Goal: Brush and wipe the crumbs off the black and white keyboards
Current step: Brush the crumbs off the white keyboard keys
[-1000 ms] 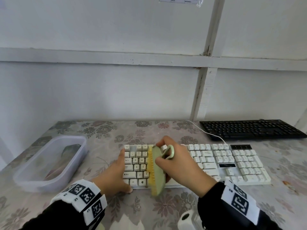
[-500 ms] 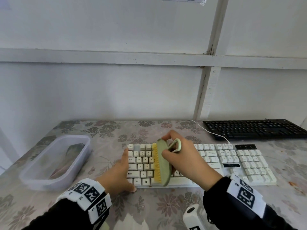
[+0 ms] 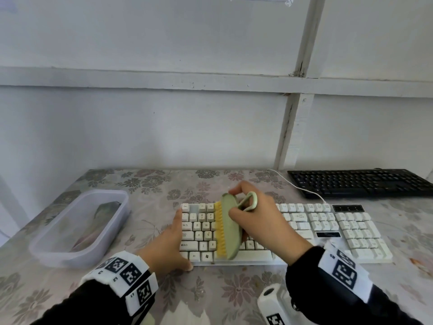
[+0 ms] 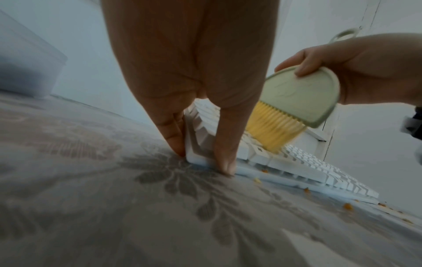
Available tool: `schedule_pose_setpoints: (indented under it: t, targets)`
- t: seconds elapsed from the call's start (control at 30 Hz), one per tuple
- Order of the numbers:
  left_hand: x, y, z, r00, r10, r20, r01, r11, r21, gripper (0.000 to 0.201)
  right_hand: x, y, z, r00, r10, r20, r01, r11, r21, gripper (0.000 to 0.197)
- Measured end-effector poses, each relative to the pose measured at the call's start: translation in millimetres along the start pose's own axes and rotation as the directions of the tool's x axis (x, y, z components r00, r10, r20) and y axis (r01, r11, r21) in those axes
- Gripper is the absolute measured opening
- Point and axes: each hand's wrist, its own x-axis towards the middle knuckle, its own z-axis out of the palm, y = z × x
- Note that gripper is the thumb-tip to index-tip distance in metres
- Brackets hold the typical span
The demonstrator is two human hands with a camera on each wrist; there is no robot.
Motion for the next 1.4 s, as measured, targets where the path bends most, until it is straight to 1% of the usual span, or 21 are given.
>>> schedule_pose_setpoints:
  t: [0.13, 0.27, 0.33, 0.47, 0.53, 0.63, 0.73, 0.83, 0.9, 0.97, 1.07, 1.13, 1.17, 1.23, 1.33, 1.4]
  targets:
    - [1.4, -1.0, 0.0, 1.000, 0.002, 0.004, -0.002, 1.000, -0.011, 0.132, -18.7, 8.7, 1.9, 0.993, 0.017, 0.114, -0.015, 1.000, -0.020, 0.019]
    - [-1.0, 2.4, -0.6, 1.000, -0.011, 0.003, 0.011, 1.000, 0.006, 0.130, -26.4, 5.0, -6.6, 0.981, 0.054, 0.184, -0.051, 0.998, -0.020, 0.019]
    - [-2.1, 3.8, -0.8, 1.000, -0.010, 0.002, 0.010, 1.000, 0.015, 0.130, -23.5, -0.5, -11.7, 0.987, 0.060, 0.149, -0.064, 0.998, 0.022, 0.021]
    - [-3.7, 4.9, -0.5, 1.000, -0.016, -0.001, 0.016, 1.000, 0.025, 0.129, -6.9, -9.7, -12.7, 1.000, -0.008, -0.025, 0.009, 0.998, 0.067, 0.024]
    - [-4.5, 5.6, -0.6, 1.000, -0.019, -0.006, 0.019, 0.999, 0.027, 0.129, 2.7, -11.2, -5.7, 0.998, -0.028, -0.051, 0.030, 0.998, 0.047, 0.025]
    - [-5.0, 5.7, -0.9, 1.000, -0.014, -0.006, 0.014, 0.999, 0.032, 0.130, 10.6, -10.4, 5.8, 0.998, -0.054, -0.035, 0.054, 0.999, -0.002, 0.024]
    - [-4.0, 4.8, -0.8, 1.000, -0.005, -0.002, 0.005, 1.000, 0.023, 0.131, 3.2, -5.1, 12.2, 0.999, -0.052, -0.007, 0.052, 0.997, -0.048, 0.021]
    - [-2.9, 4.2, 0.0, 1.000, -0.012, 0.002, 0.012, 1.000, 0.024, 0.130, -13.2, -1.2, 15.4, 0.993, -0.025, 0.112, 0.031, 0.998, -0.046, 0.018]
    - [-2.2, 4.4, 0.6, 1.000, -0.015, -0.007, 0.016, 1.000, 0.024, 0.130, -16.5, -3.4, 11.8, 0.988, -0.008, 0.155, 0.016, 0.998, -0.054, 0.018]
    - [-1.8, 3.8, 0.8, 1.000, -0.011, -0.009, 0.012, 1.000, 0.022, 0.131, -12.6, -8.5, 7.6, 0.991, -0.013, 0.130, 0.018, 0.999, -0.035, 0.017]
    - [-0.6, 2.8, 0.3, 1.000, -0.005, 0.000, 0.005, 1.000, 0.010, 0.133, -1.2, -15.1, 8.2, 0.998, -0.070, 0.002, 0.070, 0.998, -0.005, 0.023]
    - [-0.7, 2.9, -0.3, 1.000, -0.002, 0.002, 0.002, 1.000, 0.018, 0.132, 4.1, -14.8, 14.1, 0.993, -0.105, -0.049, 0.104, 0.994, -0.019, 0.026]
    - [-0.8, 2.9, -0.3, 1.000, 0.000, 0.002, 0.000, 1.000, 0.020, 0.132, 4.5, -12.8, 16.8, 0.993, -0.106, -0.054, 0.104, 0.994, -0.039, 0.026]
    - [-0.4, 2.4, -0.1, 1.000, 0.006, -0.003, -0.006, 1.000, 0.016, 0.133, 0.6, -8.1, 20.6, 0.996, -0.091, -0.019, 0.089, 0.994, -0.065, 0.023]
    - [1.3, 0.9, 0.9, 1.000, -0.001, -0.002, 0.001, 1.000, 0.014, 0.133, -12.3, -4.3, 23.6, 0.996, -0.050, 0.075, 0.053, 0.998, -0.038, 0.019]
    - [2.4, -0.6, 1.7, 1.000, -0.004, -0.007, 0.005, 1.000, 0.020, 0.134, -15.0, -7.6, 21.5, 0.994, -0.038, 0.101, 0.041, 0.999, -0.025, 0.018]
